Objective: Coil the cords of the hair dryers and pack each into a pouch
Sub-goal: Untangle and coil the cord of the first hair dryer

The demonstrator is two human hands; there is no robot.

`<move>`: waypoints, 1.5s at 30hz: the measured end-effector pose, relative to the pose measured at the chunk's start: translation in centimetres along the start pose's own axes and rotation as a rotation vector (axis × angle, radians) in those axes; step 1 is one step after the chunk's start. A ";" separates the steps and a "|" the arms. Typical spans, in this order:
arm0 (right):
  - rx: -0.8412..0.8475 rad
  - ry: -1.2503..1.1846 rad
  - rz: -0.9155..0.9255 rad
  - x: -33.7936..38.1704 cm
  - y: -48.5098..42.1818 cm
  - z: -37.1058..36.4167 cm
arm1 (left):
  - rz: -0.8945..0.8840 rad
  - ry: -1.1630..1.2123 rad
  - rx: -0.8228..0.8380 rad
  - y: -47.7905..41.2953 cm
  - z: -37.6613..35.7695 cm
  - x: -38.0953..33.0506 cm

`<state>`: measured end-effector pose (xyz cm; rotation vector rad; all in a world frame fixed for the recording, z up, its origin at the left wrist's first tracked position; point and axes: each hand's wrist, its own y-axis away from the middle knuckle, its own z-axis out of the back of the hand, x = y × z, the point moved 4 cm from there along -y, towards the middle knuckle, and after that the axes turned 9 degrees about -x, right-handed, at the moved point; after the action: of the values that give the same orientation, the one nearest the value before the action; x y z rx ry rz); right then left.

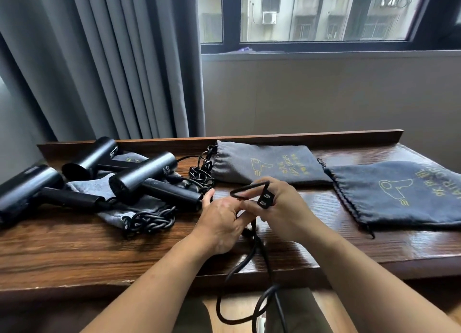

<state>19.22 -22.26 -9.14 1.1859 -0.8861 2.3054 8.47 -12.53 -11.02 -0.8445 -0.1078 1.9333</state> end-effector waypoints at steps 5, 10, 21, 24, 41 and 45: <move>-0.106 -0.384 -0.131 2.4 -0.5 1.2 | -0.032 0.063 0.013 0.2 -0.2 0.2; -0.156 -0.973 -0.309 3.9 -1.7 2.4 | -0.020 0.107 0.005 0.0 -0.4 0.5; 0.238 0.360 0.173 1.7 0.6 1.5 | -0.052 -0.109 0.084 0.2 -0.2 0.0; 0.299 0.538 0.204 2.1 0.6 1.5 | -0.038 -0.135 0.135 0.2 -0.3 0.0; -0.310 -0.812 -0.546 0.2 -2.2 4.8 | -0.083 0.059 0.073 0.6 0.1 0.1; -0.187 -0.787 -0.476 1.6 -2.6 5.0 | -0.053 0.031 0.066 0.5 0.0 0.3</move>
<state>22.73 -23.77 -4.72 1.9938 -0.8968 1.3373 7.97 -12.55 -11.40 -0.8195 -0.0468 1.8633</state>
